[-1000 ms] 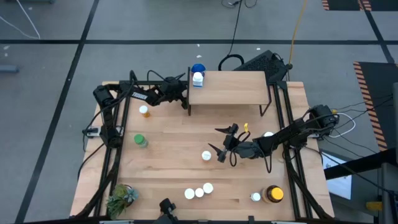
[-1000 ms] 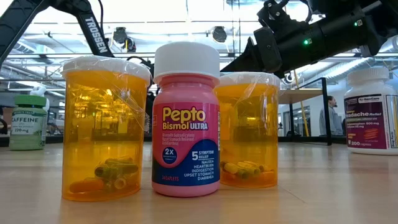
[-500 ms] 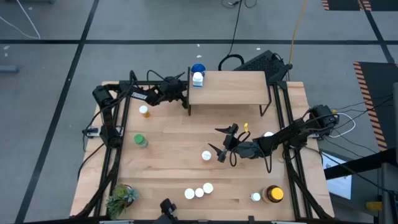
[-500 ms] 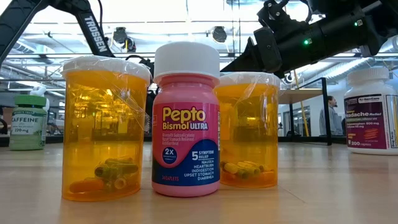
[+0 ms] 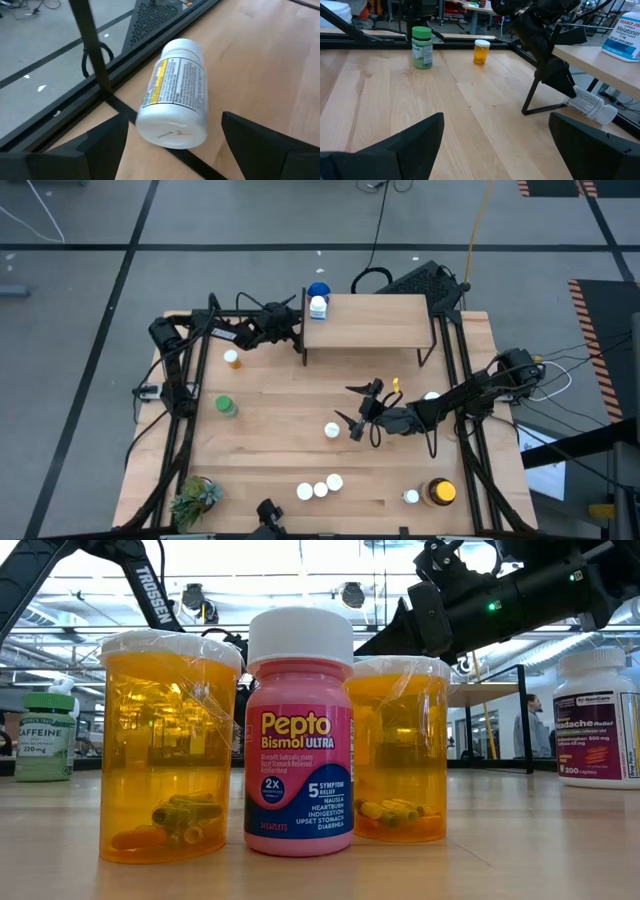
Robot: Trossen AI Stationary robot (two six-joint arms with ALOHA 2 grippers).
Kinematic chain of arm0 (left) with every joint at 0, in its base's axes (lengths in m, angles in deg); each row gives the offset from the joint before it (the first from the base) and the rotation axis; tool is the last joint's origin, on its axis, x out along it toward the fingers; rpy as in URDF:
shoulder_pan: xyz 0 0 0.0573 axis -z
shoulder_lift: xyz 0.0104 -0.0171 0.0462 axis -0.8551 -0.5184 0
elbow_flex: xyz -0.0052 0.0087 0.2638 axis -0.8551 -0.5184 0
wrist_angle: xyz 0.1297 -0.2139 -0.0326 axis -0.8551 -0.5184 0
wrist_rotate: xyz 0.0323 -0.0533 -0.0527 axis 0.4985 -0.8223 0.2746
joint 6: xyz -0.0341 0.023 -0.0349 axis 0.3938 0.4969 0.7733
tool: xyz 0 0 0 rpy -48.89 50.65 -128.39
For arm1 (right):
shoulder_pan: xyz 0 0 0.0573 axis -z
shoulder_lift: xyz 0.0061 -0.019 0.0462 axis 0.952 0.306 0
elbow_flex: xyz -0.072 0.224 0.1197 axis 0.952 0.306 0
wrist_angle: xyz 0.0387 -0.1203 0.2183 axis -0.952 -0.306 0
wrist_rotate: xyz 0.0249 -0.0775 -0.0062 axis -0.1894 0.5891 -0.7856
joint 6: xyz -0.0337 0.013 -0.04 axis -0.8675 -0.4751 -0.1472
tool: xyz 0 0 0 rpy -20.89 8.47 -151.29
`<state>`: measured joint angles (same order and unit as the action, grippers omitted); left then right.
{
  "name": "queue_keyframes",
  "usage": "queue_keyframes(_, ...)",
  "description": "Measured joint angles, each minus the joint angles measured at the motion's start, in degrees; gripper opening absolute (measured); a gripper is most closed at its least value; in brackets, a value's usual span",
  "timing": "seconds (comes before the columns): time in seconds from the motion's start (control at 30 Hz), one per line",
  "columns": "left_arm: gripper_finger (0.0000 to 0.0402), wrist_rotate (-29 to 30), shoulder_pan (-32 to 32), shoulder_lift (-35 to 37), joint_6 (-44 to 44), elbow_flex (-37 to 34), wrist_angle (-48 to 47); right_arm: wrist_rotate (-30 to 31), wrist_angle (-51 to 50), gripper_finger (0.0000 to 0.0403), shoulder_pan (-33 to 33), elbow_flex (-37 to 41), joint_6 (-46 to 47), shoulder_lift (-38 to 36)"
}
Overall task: Pick and place medicine bottles onto shelf by color
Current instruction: Put the white bottle on the shelf, then adjust the shelf on the table
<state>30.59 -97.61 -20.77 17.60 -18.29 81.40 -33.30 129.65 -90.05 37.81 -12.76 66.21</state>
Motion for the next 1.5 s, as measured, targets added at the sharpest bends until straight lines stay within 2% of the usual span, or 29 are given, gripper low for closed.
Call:
queue_keyframes(0.1,0.0313,0.6,-0.1,0.0,0.0,0.0,0.0,0.0,0.0,0.0357,0.0,0.0,0.0,0.0)
queue_keyframes(0.53,0.0219,-1.0,-0.1,0.0,-0.8,0.0,-0.4,0.0,0.0,0.0357,0.0,0.0,-0.4,0.0)
queue_keyframes(0.77,0.0190,-0.2,-0.1,0.0,0.0,0.0,-0.4,0.0,0.0,0.0357,0.0,0.0,-1.2,0.0)
queue_keyframes(1.03,0.0170,9.7,-1.1,2.6,5.0,0.0,-7.7,0.2,-0.6,0.0357,-0.2,0.0,-1.5,0.0)
queue_keyframes(1.13,0.0164,9.8,-1.4,5.3,5.1,-0.2,-10.9,0.2,-1.3,0.0357,-0.2,0.0,-1.0,0.0)
queue_keyframes(1.33,0.0166,9.1,0.0,10.1,2.2,-0.2,-9.2,0.3,-1.9,0.0357,-0.6,0.0,-0.1,0.0)
queue_keyframes(1.5,0.0209,8.5,1.8,9.6,-4.7,-0.1,-6.9,0.3,-1.9,0.0357,-0.6,0.0,0.0,0.0)
